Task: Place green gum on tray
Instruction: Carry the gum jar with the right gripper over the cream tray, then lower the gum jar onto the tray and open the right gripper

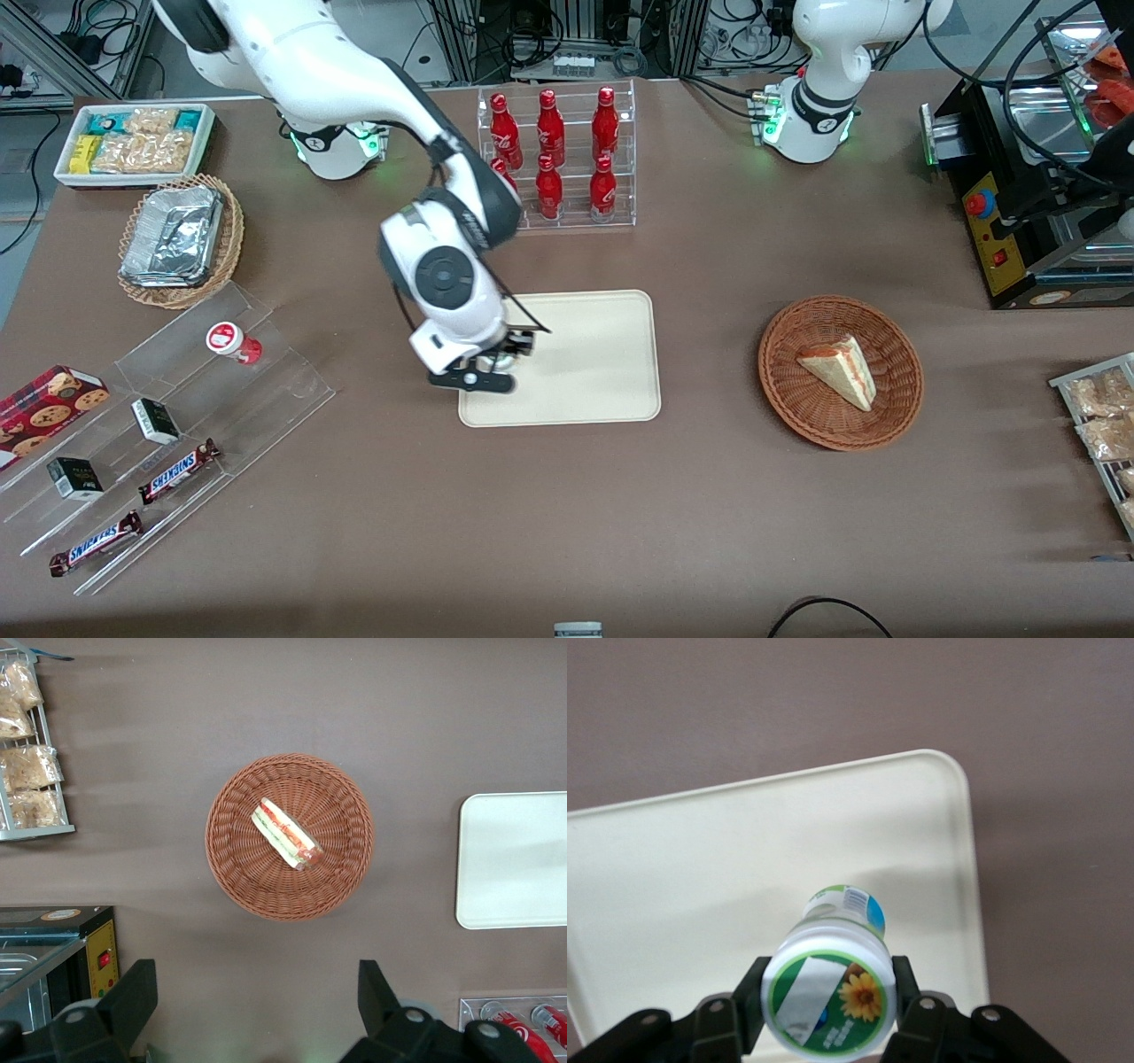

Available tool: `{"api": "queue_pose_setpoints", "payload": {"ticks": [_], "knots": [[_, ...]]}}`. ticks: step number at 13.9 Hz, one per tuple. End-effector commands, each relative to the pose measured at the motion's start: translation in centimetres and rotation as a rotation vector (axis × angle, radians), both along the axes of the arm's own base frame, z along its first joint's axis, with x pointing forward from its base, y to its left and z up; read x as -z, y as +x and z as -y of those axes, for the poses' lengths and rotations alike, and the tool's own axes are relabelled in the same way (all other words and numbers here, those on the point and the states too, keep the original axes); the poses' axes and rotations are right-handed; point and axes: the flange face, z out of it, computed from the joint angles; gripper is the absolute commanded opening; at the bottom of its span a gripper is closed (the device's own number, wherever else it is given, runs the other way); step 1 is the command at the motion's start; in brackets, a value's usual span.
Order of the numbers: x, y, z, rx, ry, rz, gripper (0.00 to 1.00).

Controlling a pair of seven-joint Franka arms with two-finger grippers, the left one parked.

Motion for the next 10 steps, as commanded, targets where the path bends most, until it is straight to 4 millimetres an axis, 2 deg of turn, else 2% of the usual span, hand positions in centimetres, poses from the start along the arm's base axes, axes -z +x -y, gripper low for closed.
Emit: {"api": "queue_pose_setpoints", "payload": {"ticks": [1, 3, 5, 10], "knots": [[2.1, 0.3, -3.6, 0.078, 0.058, 0.041, 0.00], [4.1, -0.8, -5.4, 0.069, 0.057, 0.046, 0.00], [5.2, -1.5, -6.4, 0.065, 0.060, 0.052, 0.00], [7.1, -2.1, -6.7, 0.054, 0.042, 0.035, 0.00]]}}
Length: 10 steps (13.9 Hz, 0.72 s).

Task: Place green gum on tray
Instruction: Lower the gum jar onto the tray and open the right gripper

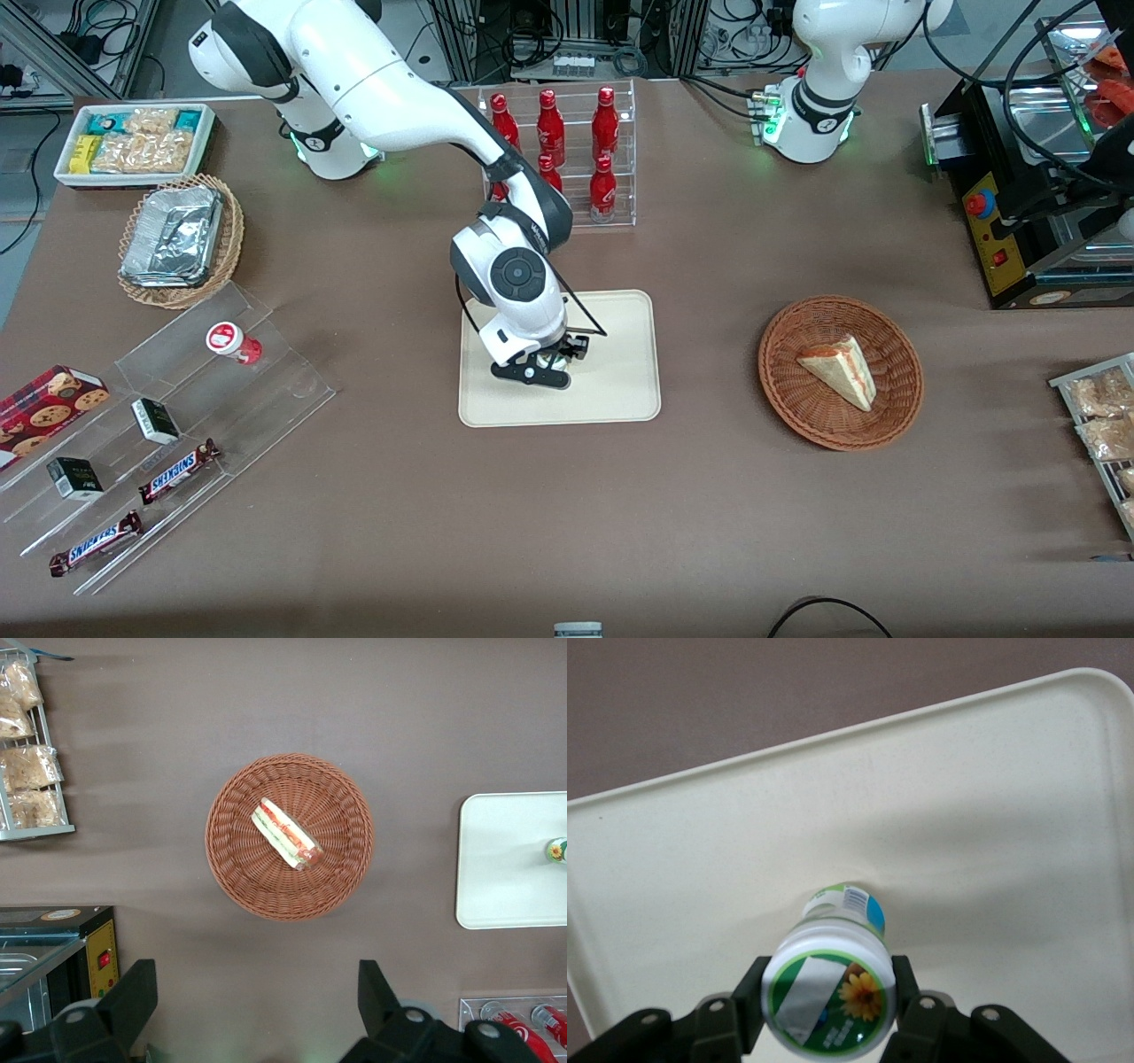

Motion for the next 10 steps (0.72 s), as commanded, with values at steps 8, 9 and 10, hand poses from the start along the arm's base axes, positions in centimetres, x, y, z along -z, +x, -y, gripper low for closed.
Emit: {"api": "queue_pose_setpoints", "payload": {"ticks": [8, 9, 10], "knots": [[0.84, 0.48, -0.41, -0.032, 0.005, 0.001, 1.00], [0.43, 0.50, -0.43, -0.043, 0.007, 0.004, 1.00], [0.05, 0.56, -0.35, -0.052, 0.007, 0.005, 1.00]]}}
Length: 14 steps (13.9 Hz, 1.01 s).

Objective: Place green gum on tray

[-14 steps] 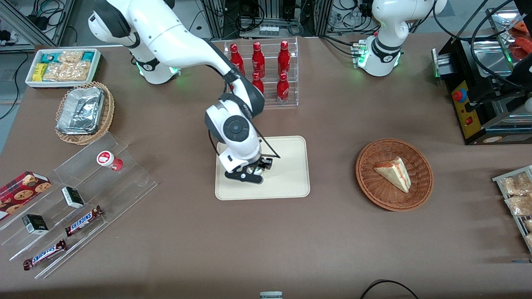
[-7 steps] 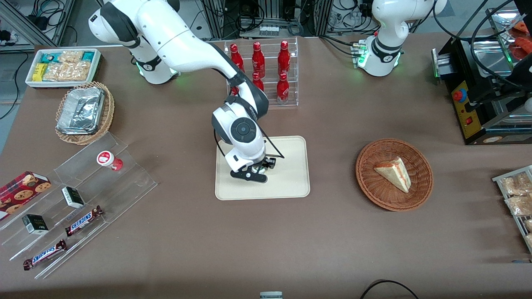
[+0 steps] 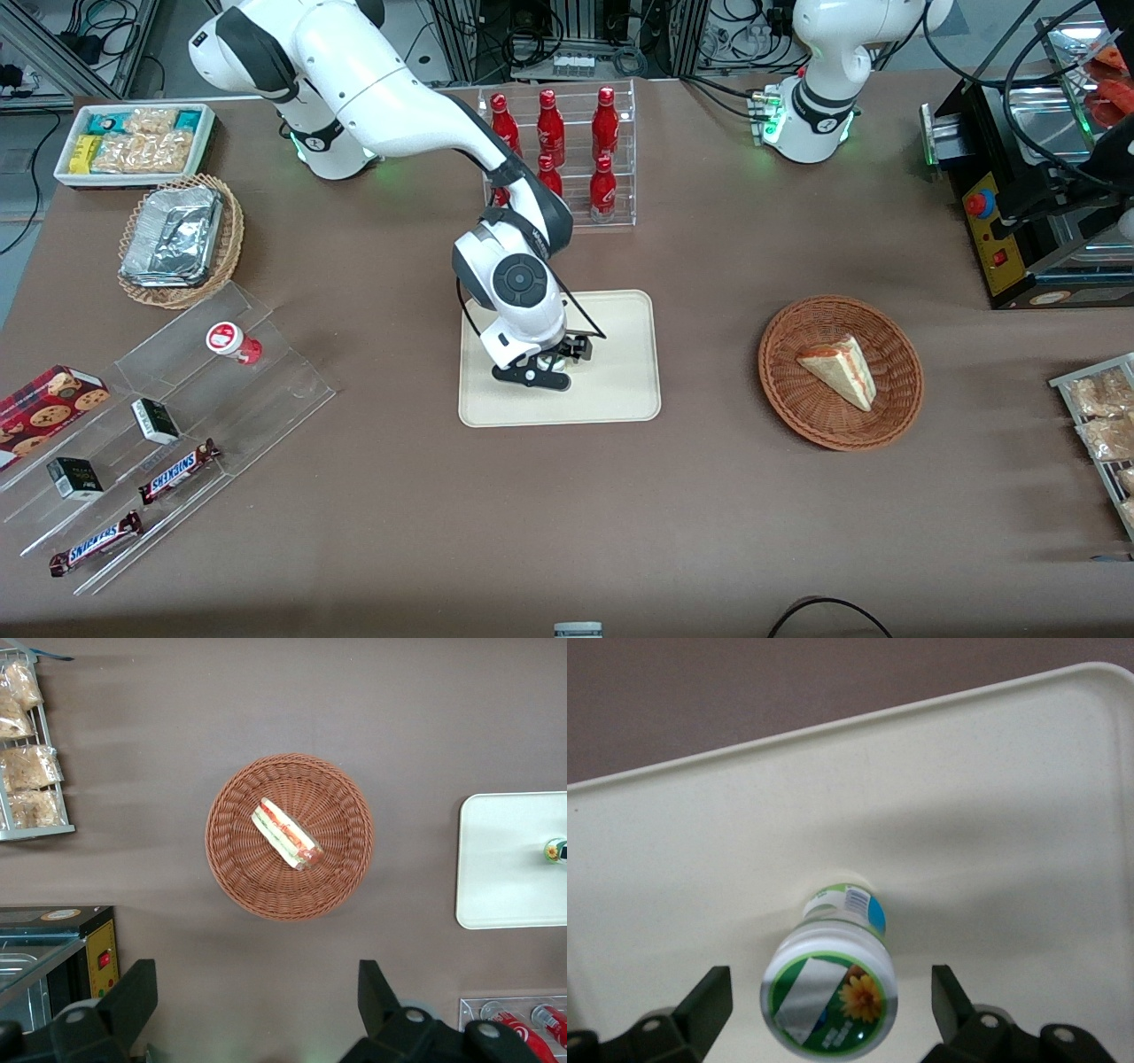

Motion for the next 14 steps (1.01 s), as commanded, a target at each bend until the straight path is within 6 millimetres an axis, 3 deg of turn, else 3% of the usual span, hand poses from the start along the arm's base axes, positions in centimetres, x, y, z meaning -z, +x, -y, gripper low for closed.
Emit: {"api": "queue_pose_setpoints", "payload": {"ticks": [1, 3, 6, 12, 14], "knots": [[-1.6, 0.6, -0.4, -0.032, 0.020, 0.014, 1.00], [-3.0, 0.7, 0.2, -0.070, 0.010, -0.001, 1.00], [-7.8, 0.8, 1.6, -0.143, 0.004, -0.026, 1.00], [-18.2, 1.8, 9.0, -0.267, 0.004, -0.100, 1.00], [-20.7, 2.0, 11.2, -0.303, 0.010, -0.111, 1.00]]}}
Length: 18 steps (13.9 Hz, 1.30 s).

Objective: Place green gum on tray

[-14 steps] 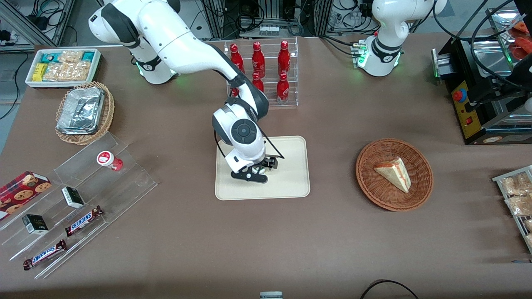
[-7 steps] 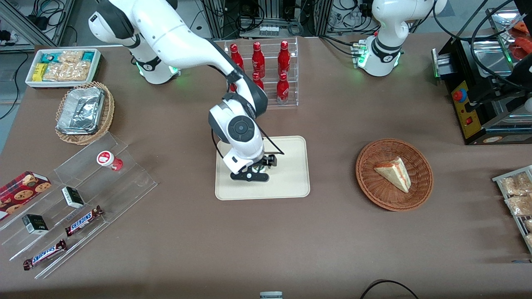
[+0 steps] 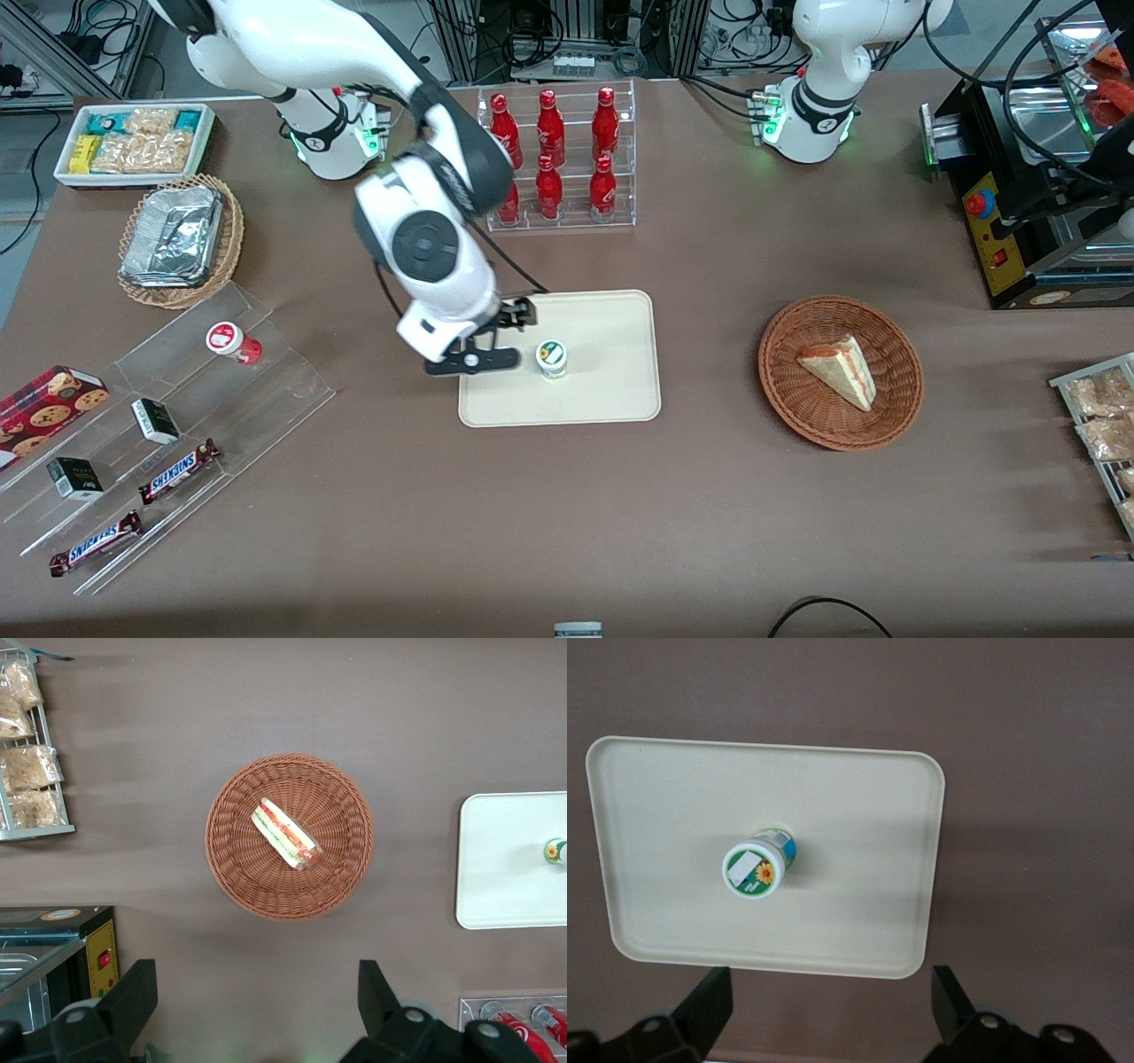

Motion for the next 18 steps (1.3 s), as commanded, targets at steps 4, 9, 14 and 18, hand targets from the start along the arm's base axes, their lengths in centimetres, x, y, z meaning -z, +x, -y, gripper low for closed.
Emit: {"api": "queue_pose_setpoints", "payload": {"ticks": [4, 9, 14, 18], "knots": [[-5.0, 0.6, 7.1, -0.134, 0.008, -0.049, 1.00], [-6.1, 1.3, 18.4, -0.083, 0.013, -0.077, 1.00], [-7.3, 1.0, 30.8, 0.025, 0.043, -0.075, 1.00], [-9.0, -0.4, 36.0, 0.060, 0.004, -0.039, 1.00]]}}
